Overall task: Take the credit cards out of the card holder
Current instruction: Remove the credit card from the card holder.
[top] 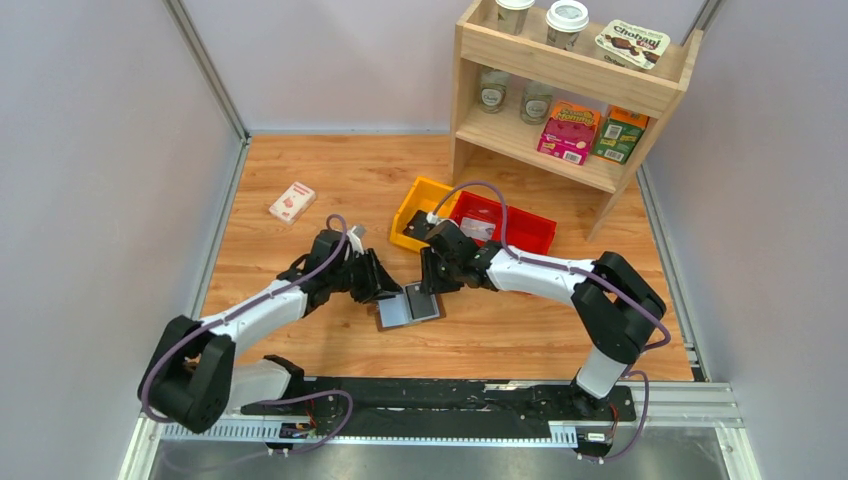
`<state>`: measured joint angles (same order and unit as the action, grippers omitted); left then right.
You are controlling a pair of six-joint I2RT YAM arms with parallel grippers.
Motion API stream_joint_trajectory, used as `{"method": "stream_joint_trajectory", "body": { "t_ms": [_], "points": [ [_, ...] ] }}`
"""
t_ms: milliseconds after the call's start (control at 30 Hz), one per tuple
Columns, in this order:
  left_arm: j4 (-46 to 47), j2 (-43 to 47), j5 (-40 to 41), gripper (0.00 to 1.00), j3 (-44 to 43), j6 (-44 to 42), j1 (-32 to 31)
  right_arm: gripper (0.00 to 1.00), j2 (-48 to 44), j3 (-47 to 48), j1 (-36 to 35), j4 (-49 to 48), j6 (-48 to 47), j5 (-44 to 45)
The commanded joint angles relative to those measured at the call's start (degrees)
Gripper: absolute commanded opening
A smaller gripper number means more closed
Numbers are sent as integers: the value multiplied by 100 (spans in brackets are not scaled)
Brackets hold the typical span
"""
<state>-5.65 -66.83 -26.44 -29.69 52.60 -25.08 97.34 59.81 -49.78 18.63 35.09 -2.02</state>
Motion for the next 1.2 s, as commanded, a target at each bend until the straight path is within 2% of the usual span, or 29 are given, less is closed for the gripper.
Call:
{"method": "stream_joint_trajectory", "body": {
  "t_ms": [0,267,1167],
  "points": [
    [686,-523,-81,38,-125,84,-32,35,39,-22,21,-386,-134,-35],
    [1031,-1113,-143,38,-2,119,-41,34,198,-136,21,-501,-152,-114],
    [1619,-1641,-467,36,271,286,-58,35,373,-444,21,-923,33,-501]
  ]
}}
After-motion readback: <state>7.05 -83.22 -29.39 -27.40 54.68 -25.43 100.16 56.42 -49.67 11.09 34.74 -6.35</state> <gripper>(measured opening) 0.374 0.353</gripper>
